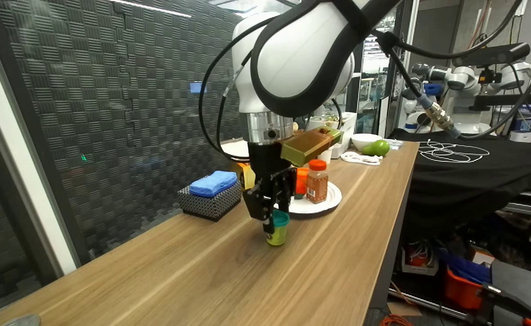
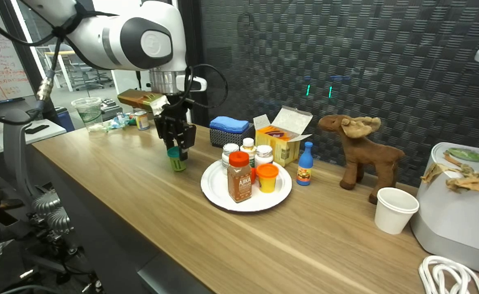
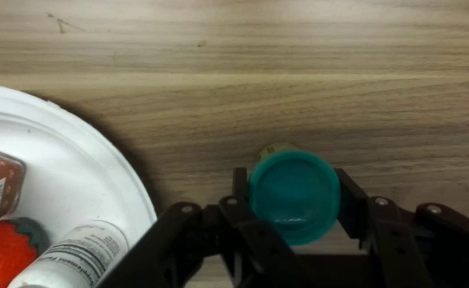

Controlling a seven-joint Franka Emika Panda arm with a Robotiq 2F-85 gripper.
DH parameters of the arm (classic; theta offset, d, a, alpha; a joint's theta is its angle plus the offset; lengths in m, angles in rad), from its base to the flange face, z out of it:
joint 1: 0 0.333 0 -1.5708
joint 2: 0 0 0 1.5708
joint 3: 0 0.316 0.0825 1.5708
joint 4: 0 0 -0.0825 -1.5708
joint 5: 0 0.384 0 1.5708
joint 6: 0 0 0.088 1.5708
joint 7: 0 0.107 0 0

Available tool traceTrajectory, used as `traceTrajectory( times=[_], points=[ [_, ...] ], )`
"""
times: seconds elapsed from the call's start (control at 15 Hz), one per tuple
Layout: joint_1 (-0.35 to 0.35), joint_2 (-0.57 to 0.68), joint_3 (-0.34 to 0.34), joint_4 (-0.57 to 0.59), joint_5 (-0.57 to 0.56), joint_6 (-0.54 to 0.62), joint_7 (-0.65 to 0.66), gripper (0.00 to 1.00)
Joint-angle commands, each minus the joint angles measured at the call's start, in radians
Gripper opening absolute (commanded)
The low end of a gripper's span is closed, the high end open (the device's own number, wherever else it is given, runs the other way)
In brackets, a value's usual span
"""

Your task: Put the bottles and orange plushie that are around the white plate on the white plate

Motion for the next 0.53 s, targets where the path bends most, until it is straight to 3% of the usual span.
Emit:
traceTrajectory(
  times=[0.0, 0.47],
  points=[
    [0.026, -0.076, -0.02, -0.053, -0.07, 0.032, 0.073, 0.28],
    [0.018, -0.191, -0.038, -0.143, -0.226, 0.0, 0.222, 0.28]
  ],
)
